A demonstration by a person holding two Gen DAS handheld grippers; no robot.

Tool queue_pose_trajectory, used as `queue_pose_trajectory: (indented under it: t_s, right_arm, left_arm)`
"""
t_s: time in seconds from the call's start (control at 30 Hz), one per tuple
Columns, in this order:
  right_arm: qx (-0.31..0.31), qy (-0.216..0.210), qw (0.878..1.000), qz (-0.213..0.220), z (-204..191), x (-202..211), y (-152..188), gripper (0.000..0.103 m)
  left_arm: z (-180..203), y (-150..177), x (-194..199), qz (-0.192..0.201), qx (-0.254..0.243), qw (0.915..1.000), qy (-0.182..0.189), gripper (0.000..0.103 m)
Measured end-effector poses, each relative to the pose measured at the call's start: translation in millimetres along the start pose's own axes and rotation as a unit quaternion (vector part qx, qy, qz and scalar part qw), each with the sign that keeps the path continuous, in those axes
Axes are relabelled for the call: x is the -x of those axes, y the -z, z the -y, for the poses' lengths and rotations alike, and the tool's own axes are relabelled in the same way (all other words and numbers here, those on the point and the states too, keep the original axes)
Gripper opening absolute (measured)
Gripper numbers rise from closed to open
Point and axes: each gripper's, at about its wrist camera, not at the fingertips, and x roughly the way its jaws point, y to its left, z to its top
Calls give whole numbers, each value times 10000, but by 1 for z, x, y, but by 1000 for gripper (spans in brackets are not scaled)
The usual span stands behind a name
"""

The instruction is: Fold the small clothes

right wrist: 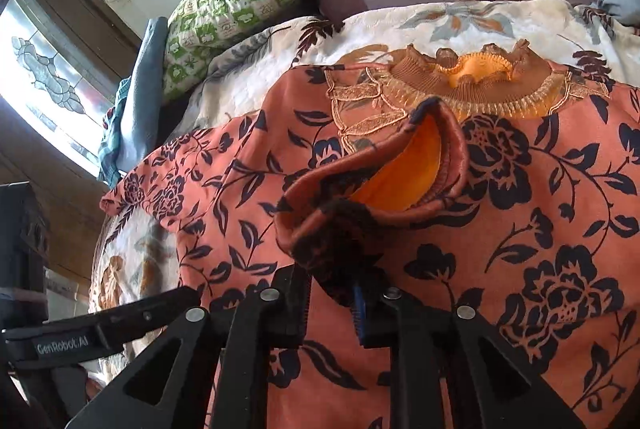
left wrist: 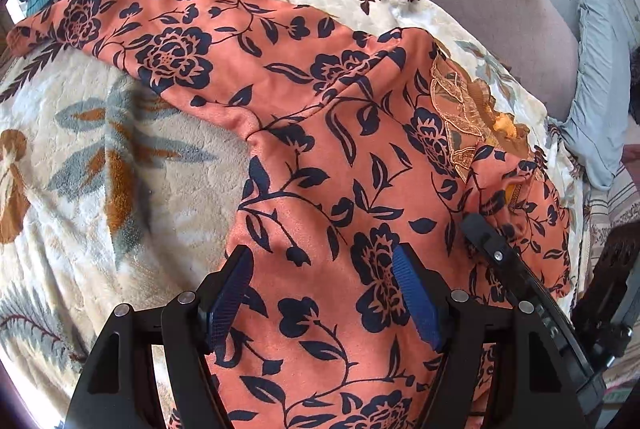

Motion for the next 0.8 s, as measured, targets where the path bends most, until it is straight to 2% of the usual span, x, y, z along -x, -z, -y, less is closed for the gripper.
queue_pose_trajectory:
  t_s: [0.13,0.2,0.33,0.5,0.57,0.7,0.73,0.77,0.8]
  right_arm:
    - [-606,-208,9966,517,45,68,5,40]
    - [-1039,-46,9916,771,81,99,12,46]
    - [-1945,341,9750,1014,158,137,30,47]
    - [-3172,33,9410,1177,233,147,54,47]
    - [-3356,-120,9336,1252,247,142,54,47]
    - [-3440,-342,9269,1463,257,128,40,47]
    - [-3520,-420,9231,1490,259,127,36,41]
    - [-3536,-541,9204,1578,257,130,33,30]
    - [-3406,-637,9224,1708,251,137,31,5]
  left_arm:
    - [7,-4,-9,-41,97,9996,255,71]
    - [22,-6,-19,-88,28,9993,374,71]
    - [59,-8,-52,-378,-153,9977,542,72]
    - [83,-14,-78,-288,-495,9983,111,72]
    - [81,-13,-83,-274,-478,9984,129,73]
    - [87,-21,-88,-61,-531,9986,7,71]
    - [90,-23,-88,-2,-485,9988,-44,53]
    - [90,-26,-86,12,-434,9991,-16,26]
    - [90,-29,-84,-34,-386,9992,129,22]
